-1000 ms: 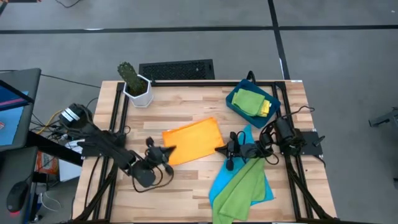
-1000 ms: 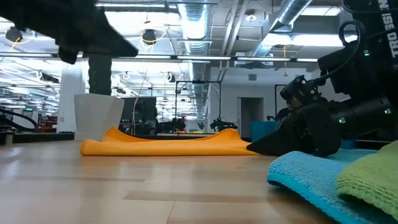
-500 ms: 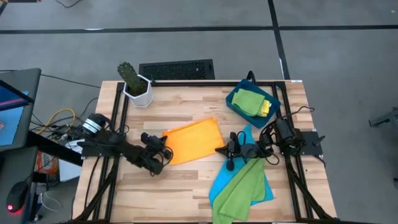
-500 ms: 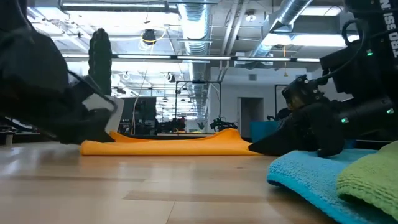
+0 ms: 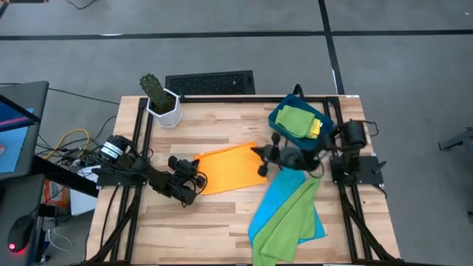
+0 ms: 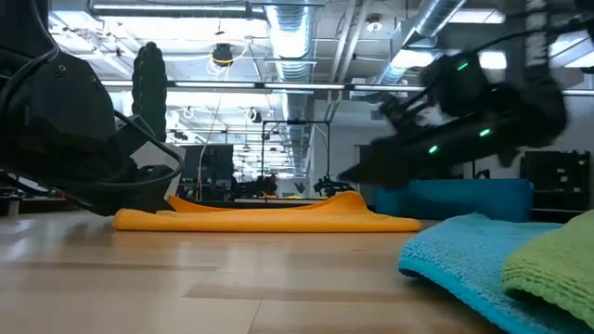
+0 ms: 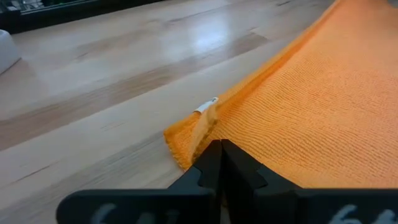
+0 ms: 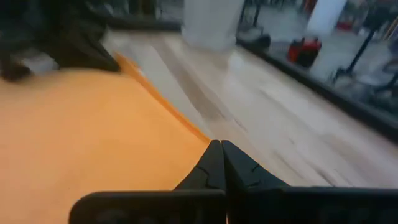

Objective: Fold microfiber towels
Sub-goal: Fold the orange microfiber cloth

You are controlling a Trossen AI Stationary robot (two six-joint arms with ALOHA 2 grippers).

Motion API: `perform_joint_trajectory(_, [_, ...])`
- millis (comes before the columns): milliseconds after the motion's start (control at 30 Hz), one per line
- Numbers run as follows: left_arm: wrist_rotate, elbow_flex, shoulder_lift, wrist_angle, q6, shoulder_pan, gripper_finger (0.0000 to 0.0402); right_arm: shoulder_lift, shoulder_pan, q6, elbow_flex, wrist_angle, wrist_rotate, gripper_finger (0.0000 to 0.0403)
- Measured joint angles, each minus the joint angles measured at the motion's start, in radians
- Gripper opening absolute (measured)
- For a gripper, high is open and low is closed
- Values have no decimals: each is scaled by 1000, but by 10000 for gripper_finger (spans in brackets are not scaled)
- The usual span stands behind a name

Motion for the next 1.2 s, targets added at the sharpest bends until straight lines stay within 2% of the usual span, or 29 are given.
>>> perform_joint_trajectory(167, [0, -1, 1, 3, 9, -4, 0, 135, -100, 62, 63, -26, -7, 9])
perform_joint_trajectory(333, [14, -1, -24, -1, 10, -12, 0, 186, -99, 150, 71, -12, -3, 7])
perform_joint_trajectory(467, [44, -4, -157, -27, 85, -13, 0, 193, -68, 157, 72, -15, 20, 8])
perform_joint_trajectory(633, [-23, -2, -416, -17, 331, -11, 0, 183, -52, 159, 71, -31, 31, 8])
perform_joint_trajectory(733, [-60, -23, -470, -6, 342, 16, 0, 166, -42, 158, 69, -42, 29, 8])
perform_joint_trajectory(833, [-11, -67, -417, -12, 236, 45, 0, 147, -37, 156, 67, -58, 24, 9])
perform_joint_trajectory(933, [3, -94, -312, 69, 143, 46, 0, 132, -34, 152, 66, -69, 21, 9])
perform_joint_trajectory(1100, [88, -68, -97, 292, 217, 43, 0, 131, -36, 156, 66, -76, 22, 10])
perform_joint_trajectory(1200, [79, -27, -8, 311, 249, 56, 0, 131, -36, 156, 66, -76, 23, 10])
